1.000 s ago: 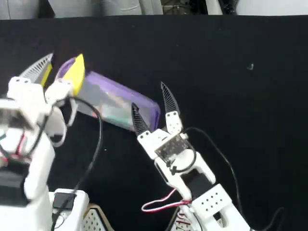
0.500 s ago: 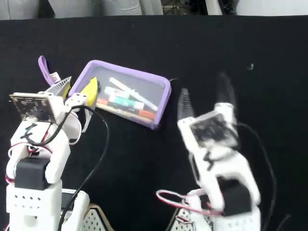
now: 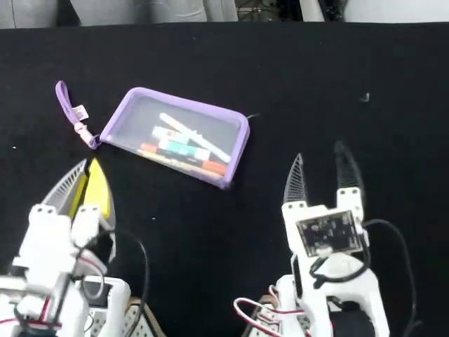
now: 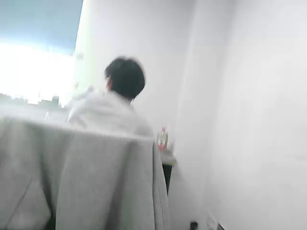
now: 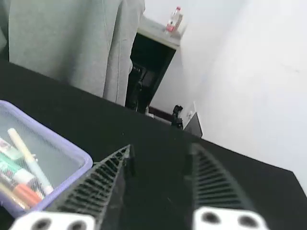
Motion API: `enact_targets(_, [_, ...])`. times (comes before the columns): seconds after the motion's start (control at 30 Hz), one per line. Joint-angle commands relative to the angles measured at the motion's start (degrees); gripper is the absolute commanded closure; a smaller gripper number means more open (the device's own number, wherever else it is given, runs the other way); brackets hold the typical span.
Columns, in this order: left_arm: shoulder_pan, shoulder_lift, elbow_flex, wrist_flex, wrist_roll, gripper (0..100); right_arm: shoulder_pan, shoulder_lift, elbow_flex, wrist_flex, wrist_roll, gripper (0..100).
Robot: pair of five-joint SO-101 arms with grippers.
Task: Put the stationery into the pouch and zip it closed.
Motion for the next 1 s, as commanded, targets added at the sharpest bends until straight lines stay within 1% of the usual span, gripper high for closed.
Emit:
enact_targets(0.0, [-0.22,0.35,2.07,2.81,-5.36,96,0.7,-4.7,1.01,1.41,0.18,99.2])
enact_targets(0.07, [-0.22,-0.44,6.2,5.1,-6.59,96,0.7,-4.7,2.33,4.04,0.18,96.9])
enact_targets(0.13, [-0.22,-1.49,11.3,4.22,-7.12,96,0.7,-4.62,4.18,6.68,0.18,97.7])
enact_targets(0.23, [-1.98,-1.32,20.62,2.99,-7.12,96,0.7,-4.62,8.22,9.32,0.18,98.7])
enact_targets(0.27, [-2.86,-1.23,23.78,1.41,-7.12,96,0.7,-4.62,9.8,9.76,0.18,98.7])
enact_targets(0.43, [-12.18,-1.23,35.12,-3.25,-6.68,96,0.97,-4.62,19.03,8.97,0.18,98.7])
enact_targets(0.5, [-15.96,-1.23,37.32,-2.73,-6.68,96,0.97,-4.62,24.4,8.7,0.18,98.7])
enact_targets(0.57, [-18.33,-1.23,39.16,-0.88,-6.59,96,0.97,-4.62,29.23,8.7,0.18,98.7])
enact_targets(0.7, [-18.42,-1.23,44.0,5.54,-6.59,96,1.05,-4.53,35.3,8.7,0.18,98.7])
enact_targets(0.9, [-16.66,-0.97,49.1,4.04,-7.12,96,1.05,-4.44,36.44,9.41,0.53,98.7])
enact_targets(0.97, [-17.01,-0.88,49.1,3.96,-6.95,96,1.05,-4.44,36.44,11.96,0.53,98.7])
